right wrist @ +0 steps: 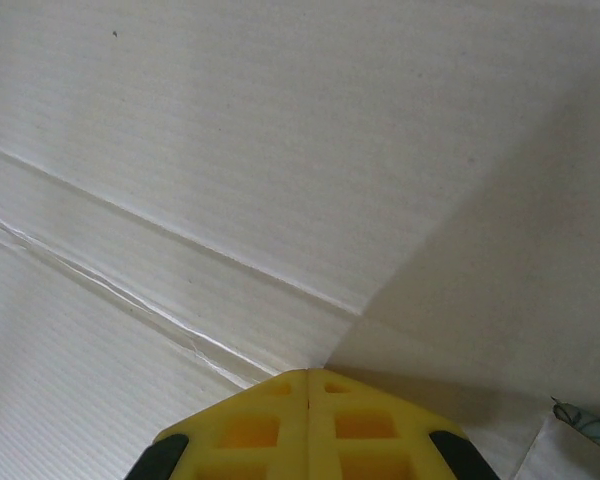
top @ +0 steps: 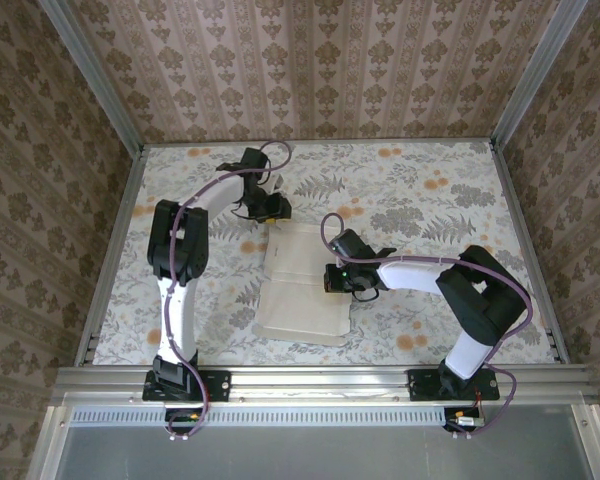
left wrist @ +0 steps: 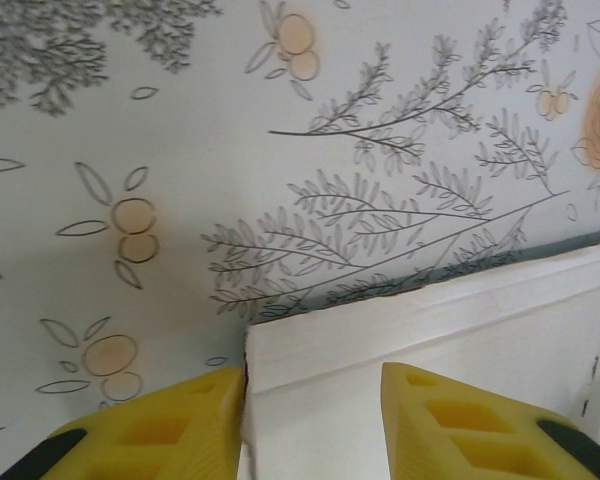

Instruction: Fold the paper box

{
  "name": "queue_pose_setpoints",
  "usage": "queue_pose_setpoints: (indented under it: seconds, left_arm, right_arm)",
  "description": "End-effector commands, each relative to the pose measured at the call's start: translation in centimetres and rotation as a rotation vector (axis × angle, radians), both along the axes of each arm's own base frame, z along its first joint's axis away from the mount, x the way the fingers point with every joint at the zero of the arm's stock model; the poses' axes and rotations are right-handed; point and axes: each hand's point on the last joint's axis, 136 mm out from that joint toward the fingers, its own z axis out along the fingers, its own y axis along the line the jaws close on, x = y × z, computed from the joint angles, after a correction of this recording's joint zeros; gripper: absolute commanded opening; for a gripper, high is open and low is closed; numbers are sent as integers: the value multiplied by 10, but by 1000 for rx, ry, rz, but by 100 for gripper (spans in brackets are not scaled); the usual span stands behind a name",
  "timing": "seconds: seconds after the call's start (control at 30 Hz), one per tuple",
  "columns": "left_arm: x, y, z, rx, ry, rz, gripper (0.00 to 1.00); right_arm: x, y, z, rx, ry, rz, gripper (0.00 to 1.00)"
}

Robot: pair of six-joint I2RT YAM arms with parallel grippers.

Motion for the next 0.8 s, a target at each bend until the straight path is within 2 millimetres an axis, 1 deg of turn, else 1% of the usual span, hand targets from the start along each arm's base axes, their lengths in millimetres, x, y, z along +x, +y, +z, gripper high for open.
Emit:
queue_pose_setpoints:
  seconds: [0.0,0.2,0.33,0.6,0.77]
  left_arm:
    - [-1,-16,11,-39,-7,-52,40]
    - [-4,-24,4,-28,13,-78,39]
    - [-5,-25,-4,-11,36,-84,39]
    - [-4,-24,-19,39,66,-85,39]
    - [-7,-23,-27,69,87,-94,39]
  right_arm:
    - [-8,-13,-22,-56,47,-27,0]
    - [-9,-13,-23,-58,48,-28,0]
    - [-9,-15,-23,-62,50,-28,0]
    - [-10,-15,-23,-66,49,-26,0]
    - [-10,-16,-24,-72,51,-24,0]
